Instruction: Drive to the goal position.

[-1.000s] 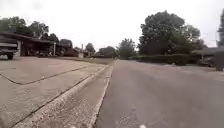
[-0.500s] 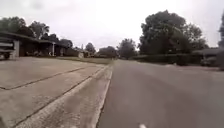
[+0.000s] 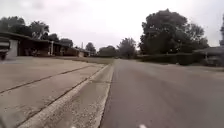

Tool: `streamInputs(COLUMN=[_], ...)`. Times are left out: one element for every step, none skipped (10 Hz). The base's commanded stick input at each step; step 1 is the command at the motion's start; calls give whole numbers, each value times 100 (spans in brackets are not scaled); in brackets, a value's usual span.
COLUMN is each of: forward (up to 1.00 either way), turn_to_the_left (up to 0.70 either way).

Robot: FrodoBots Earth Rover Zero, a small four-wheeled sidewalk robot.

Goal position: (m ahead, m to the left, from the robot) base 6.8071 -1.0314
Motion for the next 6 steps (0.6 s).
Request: streamInputs(forward=[70, 70, 70, 70, 70, 70], turn_to_the_left=[0, 0, 0, 0, 0, 0])
